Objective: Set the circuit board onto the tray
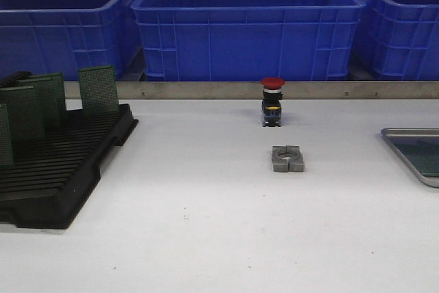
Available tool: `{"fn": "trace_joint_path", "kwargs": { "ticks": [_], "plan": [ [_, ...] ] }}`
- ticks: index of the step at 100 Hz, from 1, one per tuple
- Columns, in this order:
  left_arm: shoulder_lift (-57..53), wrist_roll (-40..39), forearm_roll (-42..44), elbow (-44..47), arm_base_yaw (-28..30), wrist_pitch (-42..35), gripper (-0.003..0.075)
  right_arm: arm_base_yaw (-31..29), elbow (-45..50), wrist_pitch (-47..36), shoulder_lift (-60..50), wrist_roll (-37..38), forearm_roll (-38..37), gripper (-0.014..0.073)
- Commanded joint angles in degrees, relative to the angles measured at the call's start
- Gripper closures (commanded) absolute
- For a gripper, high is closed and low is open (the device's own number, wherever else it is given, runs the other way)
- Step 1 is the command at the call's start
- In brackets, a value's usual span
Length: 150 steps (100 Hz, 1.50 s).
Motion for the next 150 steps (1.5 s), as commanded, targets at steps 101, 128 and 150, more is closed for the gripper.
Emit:
{"fn": "trace_joint_path", "kwargs": {
  "ticks": [101, 128, 150],
  "plan": [
    [-1.59, -29.57, 31.77, 4.51, 0.01, -14.94, 0.0738, -0.13, -1.47, -3.45, 0.29, -0.33, 1.94, 0.0662],
    [-2.08, -29.57, 31.77, 10.45, 0.01, -18.36, 0.0738, -0.13, -1.47, -3.45, 0.29, -0.33, 1.94, 0.0662],
    [-2.08, -29.57, 31.66, 10.45, 0.01, -18.12, 0.0738, -0.13, -1.47, -3.45, 0.29, -0.33, 1.94, 0.0662]
  ]
}}
